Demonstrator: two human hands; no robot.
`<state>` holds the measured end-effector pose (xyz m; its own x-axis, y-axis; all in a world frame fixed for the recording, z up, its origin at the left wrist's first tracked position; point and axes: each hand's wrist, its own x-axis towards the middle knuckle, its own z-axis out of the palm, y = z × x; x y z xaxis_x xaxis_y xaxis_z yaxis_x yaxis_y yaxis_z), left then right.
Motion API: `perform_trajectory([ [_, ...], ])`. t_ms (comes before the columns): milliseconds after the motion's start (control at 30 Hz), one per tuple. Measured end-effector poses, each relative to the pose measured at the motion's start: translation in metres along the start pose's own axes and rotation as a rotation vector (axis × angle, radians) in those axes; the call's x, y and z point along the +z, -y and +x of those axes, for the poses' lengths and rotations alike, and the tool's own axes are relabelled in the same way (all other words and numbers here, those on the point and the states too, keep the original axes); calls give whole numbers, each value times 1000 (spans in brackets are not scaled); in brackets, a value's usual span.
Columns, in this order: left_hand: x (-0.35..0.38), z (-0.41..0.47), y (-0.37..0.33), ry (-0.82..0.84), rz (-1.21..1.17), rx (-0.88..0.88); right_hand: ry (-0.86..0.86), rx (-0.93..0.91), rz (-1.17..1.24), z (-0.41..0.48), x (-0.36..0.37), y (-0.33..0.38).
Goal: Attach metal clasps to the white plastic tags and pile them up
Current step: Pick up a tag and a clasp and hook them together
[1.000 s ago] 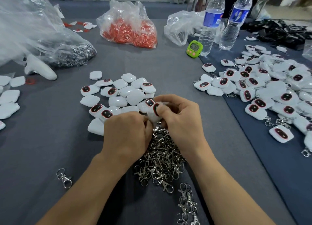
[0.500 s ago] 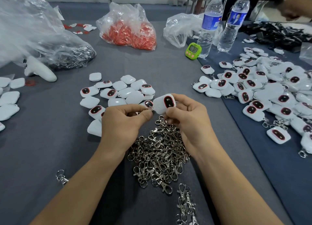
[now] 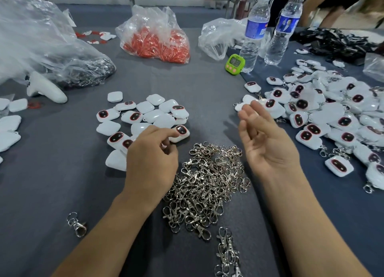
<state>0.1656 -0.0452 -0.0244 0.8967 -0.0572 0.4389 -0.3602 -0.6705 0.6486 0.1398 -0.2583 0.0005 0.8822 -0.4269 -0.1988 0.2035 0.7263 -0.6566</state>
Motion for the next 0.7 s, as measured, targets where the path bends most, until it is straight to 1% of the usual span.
perform_trajectory([
  [100, 2, -1, 0, 62, 116, 68, 50, -111, -325, 0, 6, -17],
  [167, 3, -1, 0, 147, 176, 105, 95, -243, -620, -1, 8, -27],
  [233, 5, -1, -2, 195, 199, 125, 143, -344, -965, -2, 7, -37],
  [300, 5, -1, -3, 199, 205, 118, 201, -366, -1255, -5, 7, -45],
  [333, 5, -1, -2, 197, 199, 119, 223, -362, -1348, -6, 7, -47],
  [433, 4, 1, 1, 232, 127, 132, 273, -336, -1489, -8, 10, -47],
  [567, 3, 2, 3, 312, -43, 184, 445, -307, -1660, -13, 15, -48],
  [633, 3, 2, 4, 287, -69, 195, 503, -323, -1733, -14, 17, -49],
  [700, 5, 1, 6, 220, -16, 175, 483, -331, -1712, -13, 16, -50],
])
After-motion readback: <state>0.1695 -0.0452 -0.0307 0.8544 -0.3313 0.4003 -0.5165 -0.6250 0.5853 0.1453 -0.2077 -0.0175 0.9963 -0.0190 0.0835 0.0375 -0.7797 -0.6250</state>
